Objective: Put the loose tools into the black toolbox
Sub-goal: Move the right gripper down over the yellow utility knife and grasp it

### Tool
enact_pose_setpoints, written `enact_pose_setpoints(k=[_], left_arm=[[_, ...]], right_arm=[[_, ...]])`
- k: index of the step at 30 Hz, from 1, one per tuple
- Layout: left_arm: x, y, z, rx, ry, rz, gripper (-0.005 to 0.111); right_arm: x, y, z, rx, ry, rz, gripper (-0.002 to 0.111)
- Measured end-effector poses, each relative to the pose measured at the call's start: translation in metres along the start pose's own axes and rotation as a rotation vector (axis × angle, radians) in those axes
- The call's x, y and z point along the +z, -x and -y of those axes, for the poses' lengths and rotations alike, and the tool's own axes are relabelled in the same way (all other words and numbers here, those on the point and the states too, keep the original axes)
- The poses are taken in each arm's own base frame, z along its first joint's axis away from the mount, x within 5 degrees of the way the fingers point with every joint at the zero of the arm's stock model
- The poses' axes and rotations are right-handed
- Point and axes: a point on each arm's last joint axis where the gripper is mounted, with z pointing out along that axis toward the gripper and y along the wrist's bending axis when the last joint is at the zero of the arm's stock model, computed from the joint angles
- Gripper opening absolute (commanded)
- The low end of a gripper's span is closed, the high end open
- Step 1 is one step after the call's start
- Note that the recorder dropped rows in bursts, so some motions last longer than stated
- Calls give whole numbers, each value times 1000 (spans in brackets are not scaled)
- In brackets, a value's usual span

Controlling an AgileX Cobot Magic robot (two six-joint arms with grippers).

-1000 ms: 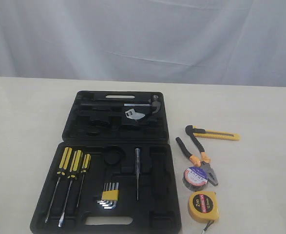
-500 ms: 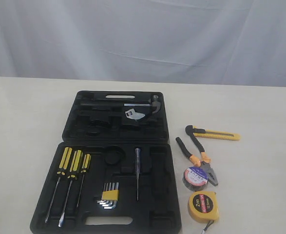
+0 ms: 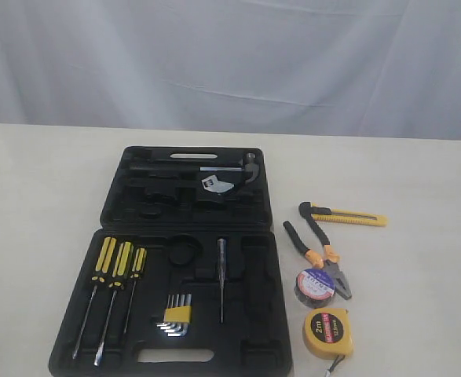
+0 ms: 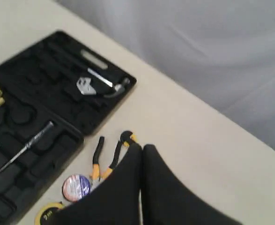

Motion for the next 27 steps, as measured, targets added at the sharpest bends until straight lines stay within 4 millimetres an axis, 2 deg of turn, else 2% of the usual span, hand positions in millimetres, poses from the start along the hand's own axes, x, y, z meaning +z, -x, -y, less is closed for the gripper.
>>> enact_pose_setpoints(k=[3,5,7,10,15,20,23,27], left_arm=[[0,0,0,0,0,0,0],[0,0,0,0,0,0,0],[0,0,0,0,0,0,0],[0,0,0,0,0,0,0],[0,0,0,0,0,0,0],[0,0,0,0,0,0,0],[0,0,0,0,0,0,0],[0,0,0,0,0,0,0]], right_arm=[[43,33,11,-106,58,-112,-1],[66,48,15,-178,76,-134,-1],[93,52,16,-257,104,-174,-1],[132,46,18,-362,155,-251,-1],[197,20,33,-432,259,-367,-1],[266,-24,51,-400,388,-478,-1],[303,-50,49,-442,469,-539,-1],[335,-75,42,-524,553,-588,-1]])
